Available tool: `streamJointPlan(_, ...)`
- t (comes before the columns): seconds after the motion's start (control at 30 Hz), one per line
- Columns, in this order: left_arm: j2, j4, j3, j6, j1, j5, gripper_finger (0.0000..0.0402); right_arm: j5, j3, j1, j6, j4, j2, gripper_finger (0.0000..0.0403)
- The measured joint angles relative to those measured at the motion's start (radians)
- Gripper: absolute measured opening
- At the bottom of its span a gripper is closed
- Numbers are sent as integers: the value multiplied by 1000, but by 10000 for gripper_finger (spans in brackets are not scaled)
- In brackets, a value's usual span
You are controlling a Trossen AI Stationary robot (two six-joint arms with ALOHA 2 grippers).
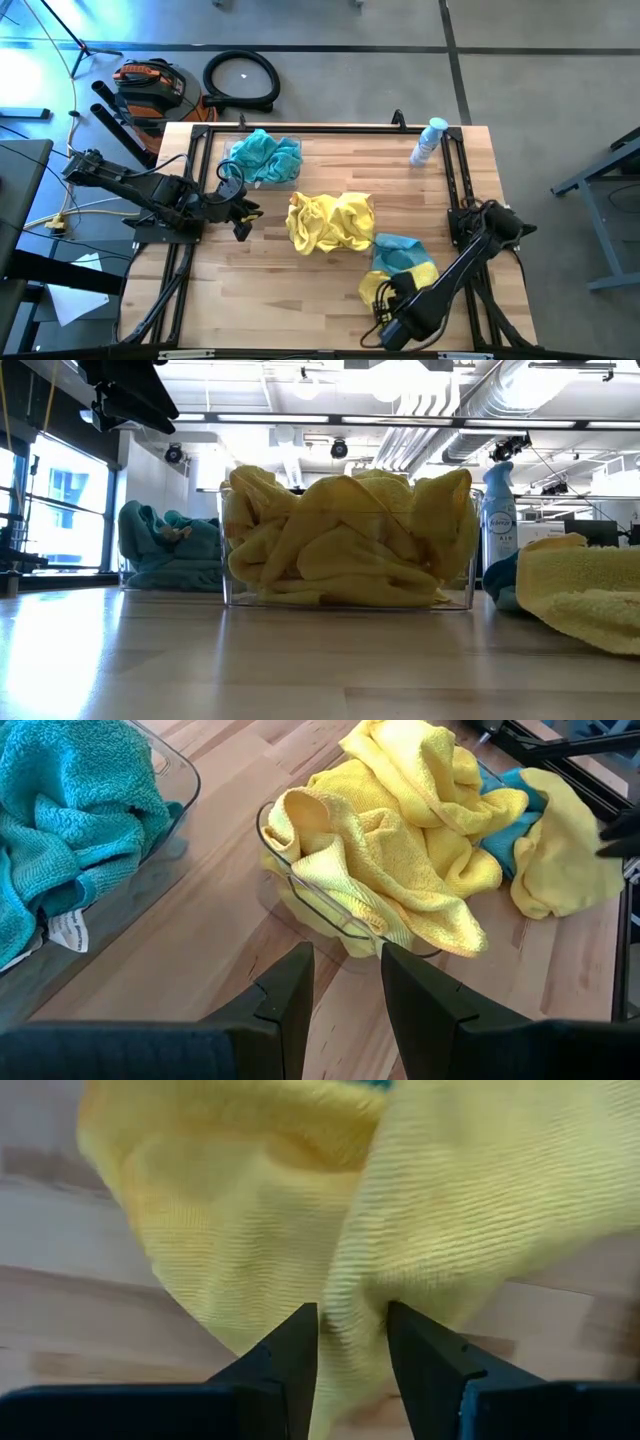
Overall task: Sort microfiber towel by color & place in baskets
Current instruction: Put the yellow towel into the bottom transparent bin
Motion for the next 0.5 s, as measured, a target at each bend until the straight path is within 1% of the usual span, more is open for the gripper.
streamJointPlan(0.1,0,0,0,0,0,1,110,6,0,4,2,29,43,117)
streamJointPlan(0.17,0,0,0,0,0,1,110,6,0,5,7,38,62,108)
streamJointPlan(0.23,0,0,0,0,0,2,110,5,0,7,11,48,65,85)
streamJointPlan(0.33,0,1,0,0,0,2,110,8,4,9,12,43,65,23)
streamJointPlan(0.37,0,1,0,0,0,7,110,18,12,11,12,34,65,12)
streamJointPlan(0.43,0,1,0,0,0,23,110,36,46,13,14,-3,63,14)
streamJointPlan(0.5,0,0,0,1,0,34,110,43,108,13,14,-75,63,14)
